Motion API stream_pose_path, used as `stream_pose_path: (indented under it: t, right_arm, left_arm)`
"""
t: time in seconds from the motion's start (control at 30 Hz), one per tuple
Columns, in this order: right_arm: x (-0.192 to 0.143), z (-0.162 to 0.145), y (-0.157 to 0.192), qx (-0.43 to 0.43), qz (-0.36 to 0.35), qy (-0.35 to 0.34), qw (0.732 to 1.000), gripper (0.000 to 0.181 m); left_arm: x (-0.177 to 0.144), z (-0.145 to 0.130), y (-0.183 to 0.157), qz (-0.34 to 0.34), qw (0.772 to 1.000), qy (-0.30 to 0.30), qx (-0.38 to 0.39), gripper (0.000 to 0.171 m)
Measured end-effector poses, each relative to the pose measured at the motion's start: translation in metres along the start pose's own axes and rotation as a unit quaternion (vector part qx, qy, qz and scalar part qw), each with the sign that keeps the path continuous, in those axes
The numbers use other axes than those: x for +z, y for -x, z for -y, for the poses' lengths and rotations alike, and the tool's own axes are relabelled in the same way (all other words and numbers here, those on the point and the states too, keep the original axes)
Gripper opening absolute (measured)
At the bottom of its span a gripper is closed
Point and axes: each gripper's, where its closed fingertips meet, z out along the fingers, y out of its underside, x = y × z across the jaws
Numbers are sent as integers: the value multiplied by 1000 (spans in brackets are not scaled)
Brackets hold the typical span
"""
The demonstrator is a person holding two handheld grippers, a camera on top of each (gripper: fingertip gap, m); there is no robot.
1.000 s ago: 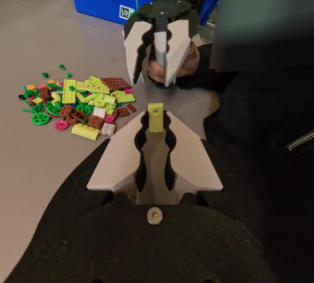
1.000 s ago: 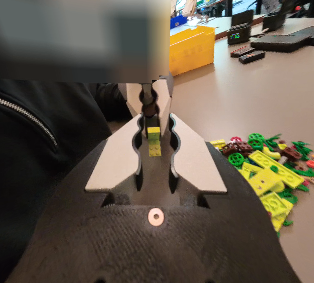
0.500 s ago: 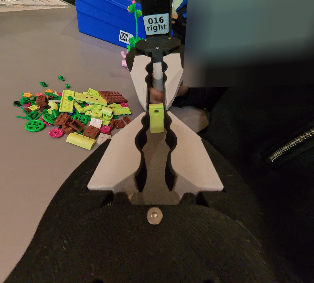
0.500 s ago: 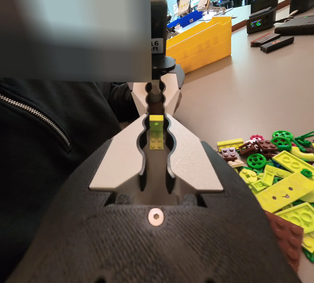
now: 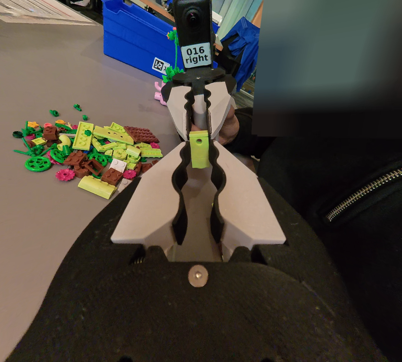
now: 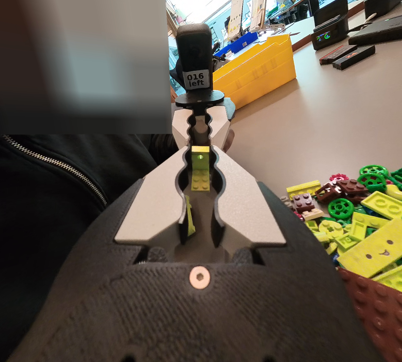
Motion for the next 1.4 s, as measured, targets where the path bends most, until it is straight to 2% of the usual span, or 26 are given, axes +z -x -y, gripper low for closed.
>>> stream_pose_path:
  t: [0.27,0.5,0.57,0.67,0.73,0.77,0.83,0.93,1.03,1.13,1.3,1.4]
  right_arm:
    - [1,6,8,4,28,-23,999,13]
    - [1,12,19,62,98,-52,992,14]
    - [1,12,17,66,95,-55,992,13]
    - [0,10,7,12,28,-37,999,13]
    - [-12,28,1,-17,-15,-78,997,13]
    - [-19,35,-2,-22,-27,-92,995,13]
    - [-21,29,-7,-28,-44,-80,995,14]
    - [-21,25,-11,-34,-57,-70,995,14]
    - [-31,17,-44,-61,-154,-16,986,14]
    - [-47,-7,-82,-88,-268,76,956,15]
    - [-50,-14,-94,-147,-329,123,925,31]
    - [-41,-14,-83,-182,-305,124,927,34]
  left_arm:
    - [-2,5,-10,-49,997,-10,-51,15]
    - [-7,12,-23,-121,987,-35,-99,15]
    - [-7,12,-21,-117,987,-36,-100,15]
    - [-6,8,-9,-68,994,-26,-78,15]
    - [0,-8,-1,-16,999,21,-29,14]
    - [2,-8,-5,-19,999,18,-23,14]
    - [2,-2,-9,-30,999,4,-27,14]
    - [0,-8,3,13,999,26,15,14]
    - [1,-13,10,50,996,46,59,14]
    - [-1,-17,20,88,989,64,100,14]
    - [-4,-17,26,104,987,68,105,14]
    - [-6,-18,33,122,984,74,112,14]
